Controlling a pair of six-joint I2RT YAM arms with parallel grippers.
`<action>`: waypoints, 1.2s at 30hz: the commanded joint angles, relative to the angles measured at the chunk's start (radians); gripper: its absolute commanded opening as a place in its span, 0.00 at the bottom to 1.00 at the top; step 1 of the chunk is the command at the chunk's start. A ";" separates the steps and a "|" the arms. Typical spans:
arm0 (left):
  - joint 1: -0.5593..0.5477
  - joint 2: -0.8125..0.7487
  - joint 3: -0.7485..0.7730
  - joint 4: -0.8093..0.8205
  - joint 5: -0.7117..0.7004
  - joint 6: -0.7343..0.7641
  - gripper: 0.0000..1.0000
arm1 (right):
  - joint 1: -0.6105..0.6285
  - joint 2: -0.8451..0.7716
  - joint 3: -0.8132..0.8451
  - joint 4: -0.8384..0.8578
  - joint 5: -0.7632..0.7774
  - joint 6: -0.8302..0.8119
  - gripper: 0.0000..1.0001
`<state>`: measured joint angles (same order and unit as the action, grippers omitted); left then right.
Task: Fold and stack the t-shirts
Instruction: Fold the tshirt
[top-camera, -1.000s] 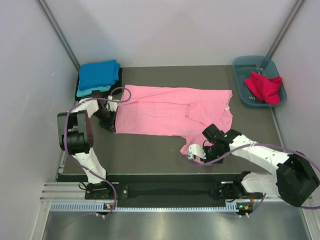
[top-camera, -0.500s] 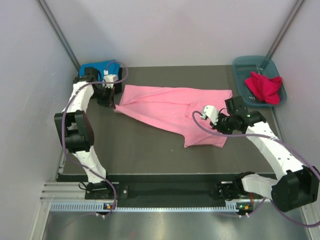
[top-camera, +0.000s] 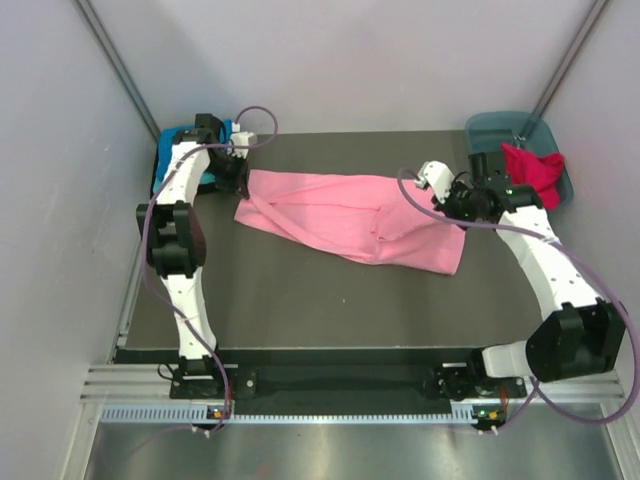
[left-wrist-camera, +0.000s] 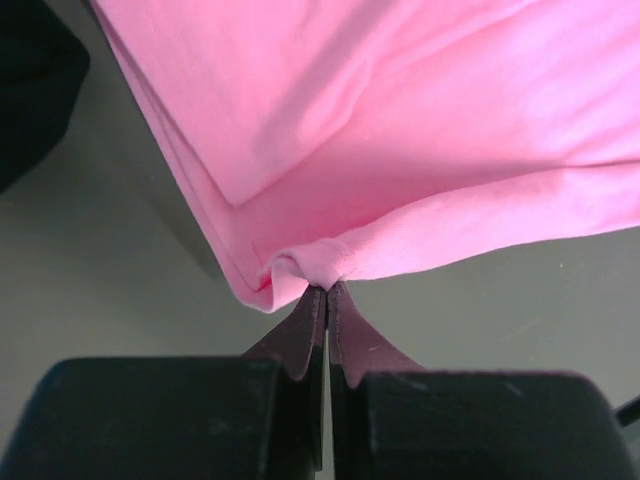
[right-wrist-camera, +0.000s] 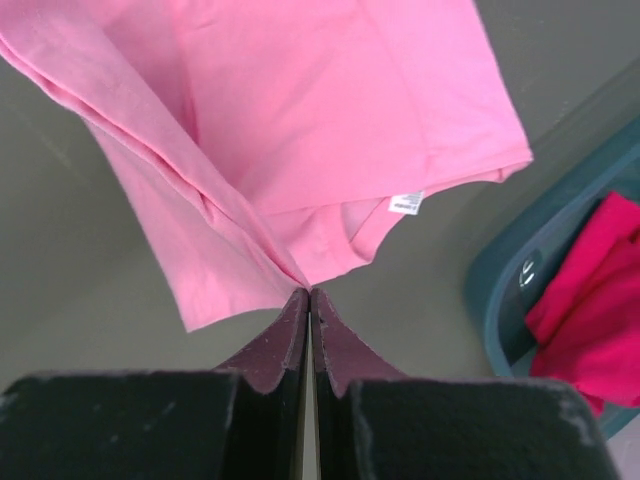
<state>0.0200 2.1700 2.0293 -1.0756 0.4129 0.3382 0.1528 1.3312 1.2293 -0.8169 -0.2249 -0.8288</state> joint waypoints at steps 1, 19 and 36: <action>-0.006 0.019 0.068 -0.018 -0.002 -0.019 0.00 | -0.036 0.058 0.104 0.074 0.010 0.025 0.00; -0.006 0.125 0.202 0.031 -0.097 -0.064 0.00 | -0.075 0.460 0.487 0.128 0.067 0.040 0.00; -0.011 0.186 0.286 0.066 -0.161 -0.096 0.01 | -0.073 0.623 0.656 0.206 0.116 0.072 0.00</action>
<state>0.0101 2.3573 2.2780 -1.0496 0.2821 0.2581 0.0875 1.9343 1.8343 -0.6662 -0.1242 -0.7784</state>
